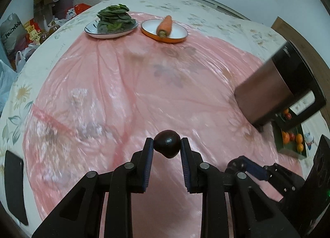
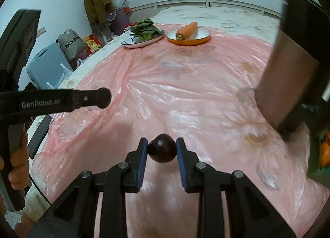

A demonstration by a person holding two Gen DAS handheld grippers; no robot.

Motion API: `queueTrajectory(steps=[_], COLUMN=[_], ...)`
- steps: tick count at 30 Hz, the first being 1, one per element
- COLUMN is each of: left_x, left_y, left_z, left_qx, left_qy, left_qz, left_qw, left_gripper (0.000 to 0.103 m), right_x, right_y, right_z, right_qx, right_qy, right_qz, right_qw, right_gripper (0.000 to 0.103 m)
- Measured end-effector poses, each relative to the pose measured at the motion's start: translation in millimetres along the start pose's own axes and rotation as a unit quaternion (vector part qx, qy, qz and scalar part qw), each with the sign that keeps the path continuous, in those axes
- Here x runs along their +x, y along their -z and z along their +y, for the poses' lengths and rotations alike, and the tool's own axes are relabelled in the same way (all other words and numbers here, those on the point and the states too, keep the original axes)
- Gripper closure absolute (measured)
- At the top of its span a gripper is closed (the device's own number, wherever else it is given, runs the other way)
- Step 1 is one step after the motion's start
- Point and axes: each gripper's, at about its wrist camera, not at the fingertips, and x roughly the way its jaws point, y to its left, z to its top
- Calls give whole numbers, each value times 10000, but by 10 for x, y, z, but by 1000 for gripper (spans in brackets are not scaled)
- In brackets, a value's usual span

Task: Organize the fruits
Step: 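Lift both dark plums and carry them toward the green tray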

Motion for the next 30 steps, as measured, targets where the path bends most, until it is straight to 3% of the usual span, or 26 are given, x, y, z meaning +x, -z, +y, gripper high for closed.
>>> queueTrajectory(steps=[13, 30], left_x=[-249, -303], left_y=[535, 676], left_z=[-934, -2498], left_qx=[597, 1651], left_qy=[183, 383], left_qz=[276, 226], left_qw=[9977, 9853], left_gripper=[81, 81], right_x=[-1009, -2017], right_y=[438, 860], right_z=[-592, -1750], right_qx=[207, 672], right_qy=[359, 1224], right_qz=[-200, -612], right_qw=[9989, 9883], right_gripper=[47, 47])
